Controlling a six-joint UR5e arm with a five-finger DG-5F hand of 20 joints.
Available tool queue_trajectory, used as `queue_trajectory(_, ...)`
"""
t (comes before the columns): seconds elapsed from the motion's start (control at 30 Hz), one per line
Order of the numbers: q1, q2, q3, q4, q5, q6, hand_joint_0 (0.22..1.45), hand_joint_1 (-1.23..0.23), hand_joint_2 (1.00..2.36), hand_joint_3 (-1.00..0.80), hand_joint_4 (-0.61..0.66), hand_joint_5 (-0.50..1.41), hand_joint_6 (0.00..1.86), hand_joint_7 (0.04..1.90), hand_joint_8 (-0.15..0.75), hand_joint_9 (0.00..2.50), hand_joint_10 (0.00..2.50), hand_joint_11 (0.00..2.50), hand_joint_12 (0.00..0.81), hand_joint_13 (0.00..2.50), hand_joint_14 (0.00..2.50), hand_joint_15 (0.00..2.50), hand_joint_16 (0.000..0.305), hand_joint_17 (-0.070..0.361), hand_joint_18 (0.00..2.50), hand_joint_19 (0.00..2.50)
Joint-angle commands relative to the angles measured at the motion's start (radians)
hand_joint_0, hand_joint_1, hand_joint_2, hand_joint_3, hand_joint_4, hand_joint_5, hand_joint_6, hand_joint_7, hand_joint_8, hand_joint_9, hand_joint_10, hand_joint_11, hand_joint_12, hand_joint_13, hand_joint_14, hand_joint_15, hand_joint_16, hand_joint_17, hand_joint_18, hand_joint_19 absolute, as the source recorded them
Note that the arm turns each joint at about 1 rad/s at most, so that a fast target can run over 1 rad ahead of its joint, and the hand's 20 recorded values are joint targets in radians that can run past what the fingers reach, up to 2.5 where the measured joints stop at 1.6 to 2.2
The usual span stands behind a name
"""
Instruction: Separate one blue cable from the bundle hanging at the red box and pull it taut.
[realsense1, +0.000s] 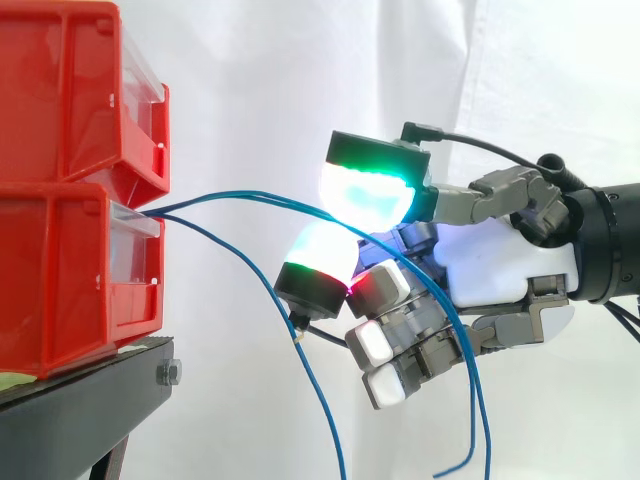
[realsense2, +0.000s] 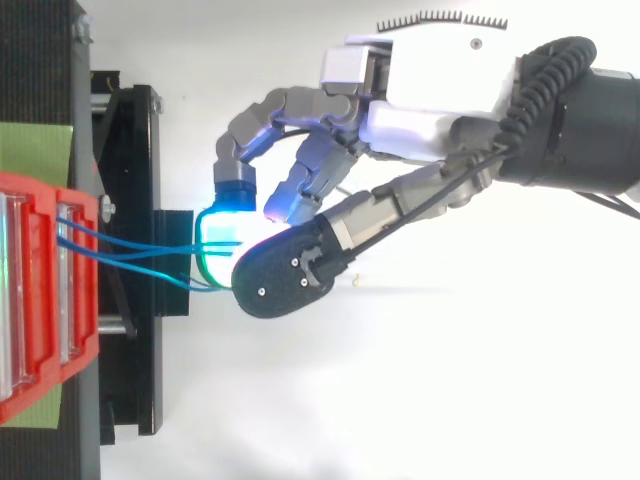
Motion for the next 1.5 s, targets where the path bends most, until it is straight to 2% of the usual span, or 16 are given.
queue_trajectory(0.0,0.000,0.001,0.000,-0.001,0.000,0.000,0.82,-0.89,1.00,-0.50,0.25,-0.24,0.94,1.05,0.410,0.91,0.02,1.02,0.403,0.99,0.02,0.57,0.045,0.102,0.87,0.40)
queue_trajectory(0.23,0.000,0.001,0.000,0.001,-0.001,0.000,0.66,-0.93,1.00,-0.50,0.27,-0.24,0.93,1.03,0.421,0.92,0.02,1.04,0.403,0.99,0.02,0.57,0.045,0.102,0.87,0.43)
queue_trajectory(0.3,0.000,0.001,0.000,0.002,0.000,0.000,0.56,-0.87,1.00,-0.50,0.28,-0.24,0.93,1.01,0.435,0.93,0.02,1.03,0.415,1.01,0.02,0.58,0.048,0.107,0.88,0.44)
queue_trajectory(0.37,0.001,-0.001,0.000,0.002,-0.001,0.000,0.54,-0.82,1.00,-0.50,0.30,-0.24,0.92,1.00,0.441,0.94,0.02,1.02,0.419,1.01,0.02,0.57,0.049,0.111,0.90,0.45)
queue_trajectory(0.47,0.001,0.001,0.000,0.002,0.000,0.000,0.59,-0.69,1.00,-0.50,0.29,-0.23,0.92,0.96,0.436,0.96,0.02,1.01,0.414,1.02,0.02,0.57,0.048,0.109,0.90,0.46)
queue_trajectory(0.6,0.001,-0.001,0.000,-0.001,0.000,-0.002,0.69,-0.62,1.00,-0.50,0.27,-0.23,0.91,1.00,0.432,0.97,0.02,0.99,0.412,1.04,0.02,0.58,0.048,0.108,0.91,0.47)
queue_trajectory(0.77,0.001,-0.001,0.000,0.002,0.000,-0.003,0.70,-0.71,1.02,-0.22,0.21,-0.24,0.93,1.13,0.439,0.95,0.02,1.00,0.419,1.03,0.02,0.57,0.049,0.109,0.91,0.48)
queue_trajectory(0.87,0.003,-0.001,0.000,0.002,0.000,-0.003,0.72,-0.75,1.02,-0.14,0.19,-0.24,0.93,1.15,0.439,0.96,0.02,1.00,0.415,1.04,0.02,0.58,0.048,0.109,0.91,0.48)
queue_trajectory(1.03,0.003,-0.001,0.000,-0.001,0.000,-0.003,0.80,-0.82,1.02,-0.22,0.20,-0.24,0.94,1.15,0.439,0.98,0.02,1.02,0.410,1.03,0.02,0.59,0.047,0.105,0.87,0.51)
queue_trajectory(1.1,0.003,-0.001,0.000,-0.001,0.000,-0.002,0.84,-0.82,1.02,-0.30,0.20,-0.24,0.95,1.08,0.432,0.99,0.02,1.03,0.407,1.04,0.02,0.60,0.046,0.103,0.85,0.53)
queue_trajectory(1.23,0.003,-0.001,0.000,-0.001,0.000,-0.003,0.87,-0.84,1.01,-0.40,0.18,-0.23,0.94,1.07,0.428,1.02,0.02,1.04,0.400,1.04,0.02,0.61,0.045,0.100,0.84,0.53)
queue_trajectory(1.3,0.003,-0.001,0.000,-0.001,0.000,-0.003,0.87,-0.87,1.00,-0.50,0.10,-0.22,0.94,1.11,0.400,1.04,0.02,1.06,0.391,1.05,0.02,0.60,0.044,0.098,0.86,0.50)
queue_trajectory(1.47,0.003,-0.001,0.000,-0.001,0.000,-0.003,0.82,-0.90,1.00,-0.50,0.02,-0.20,0.93,1.15,0.382,1.06,0.02,1.06,0.384,1.05,0.02,0.59,0.042,0.095,0.90,0.46)
